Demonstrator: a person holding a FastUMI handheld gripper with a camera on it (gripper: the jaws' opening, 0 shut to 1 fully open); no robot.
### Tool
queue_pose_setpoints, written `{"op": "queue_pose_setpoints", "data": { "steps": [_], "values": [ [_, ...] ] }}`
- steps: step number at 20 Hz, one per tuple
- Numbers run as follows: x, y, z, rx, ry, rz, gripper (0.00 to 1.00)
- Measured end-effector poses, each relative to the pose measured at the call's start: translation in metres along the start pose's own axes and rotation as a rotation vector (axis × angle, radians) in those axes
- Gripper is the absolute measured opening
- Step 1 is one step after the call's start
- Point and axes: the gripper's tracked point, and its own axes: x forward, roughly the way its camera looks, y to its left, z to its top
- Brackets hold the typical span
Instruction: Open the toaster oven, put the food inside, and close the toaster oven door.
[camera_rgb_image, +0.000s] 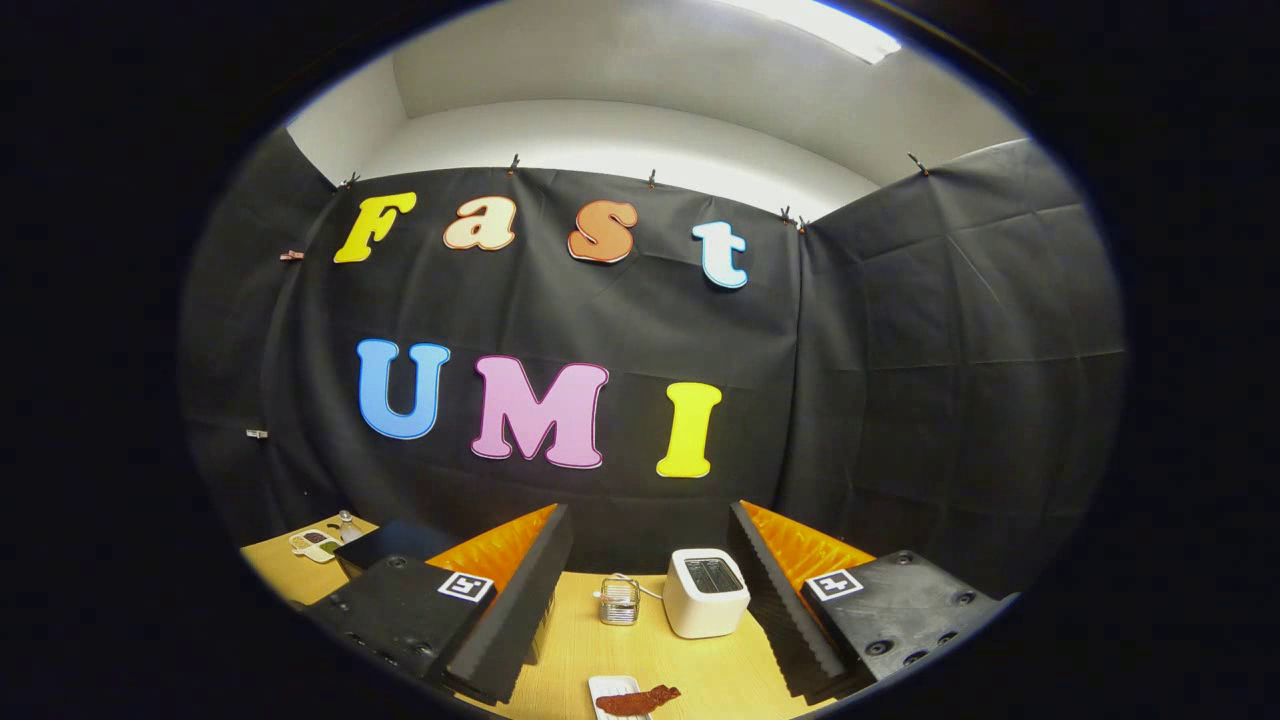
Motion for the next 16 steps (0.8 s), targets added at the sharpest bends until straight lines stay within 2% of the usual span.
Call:
{"op": "queue_pose_setpoints", "data": {
  "steps": [7,16],
  "values": [
    [-0.008,0.029,-0.007,0.024,0.021,0.042,0.97],
    [-0.008,0.154,-0.028,0.079,0.068,0.184,0.97]
  ]
}}
